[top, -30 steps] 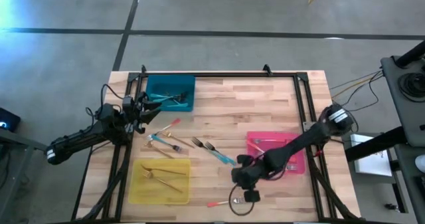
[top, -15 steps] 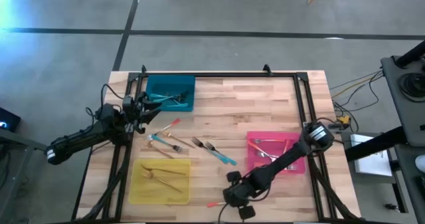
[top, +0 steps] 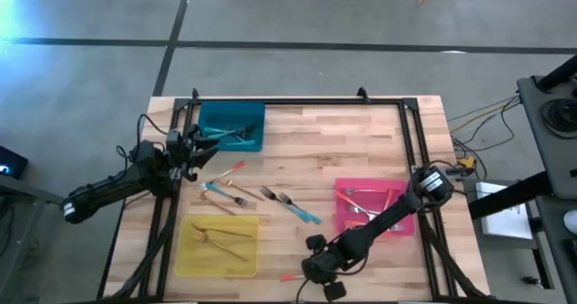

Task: Sort silverware by color (type)
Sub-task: Put the orange fork into the red bin

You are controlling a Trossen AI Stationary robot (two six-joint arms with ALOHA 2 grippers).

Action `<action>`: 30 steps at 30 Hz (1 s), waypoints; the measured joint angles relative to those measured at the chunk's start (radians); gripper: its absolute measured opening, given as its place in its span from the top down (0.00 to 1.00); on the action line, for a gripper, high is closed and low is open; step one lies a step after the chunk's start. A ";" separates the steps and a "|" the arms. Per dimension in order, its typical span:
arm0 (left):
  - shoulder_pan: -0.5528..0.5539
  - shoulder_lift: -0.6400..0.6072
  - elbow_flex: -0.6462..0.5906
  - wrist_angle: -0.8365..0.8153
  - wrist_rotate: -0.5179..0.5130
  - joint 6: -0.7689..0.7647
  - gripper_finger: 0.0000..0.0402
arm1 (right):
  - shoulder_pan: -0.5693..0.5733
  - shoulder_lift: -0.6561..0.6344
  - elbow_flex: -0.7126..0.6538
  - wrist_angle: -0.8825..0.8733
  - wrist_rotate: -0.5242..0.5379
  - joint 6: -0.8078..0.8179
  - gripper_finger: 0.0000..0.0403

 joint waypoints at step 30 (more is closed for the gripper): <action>0.000 0.000 0.000 0.000 0.000 0.000 0.65 | 0.012 0.026 0.001 0.051 0.052 0.027 0.97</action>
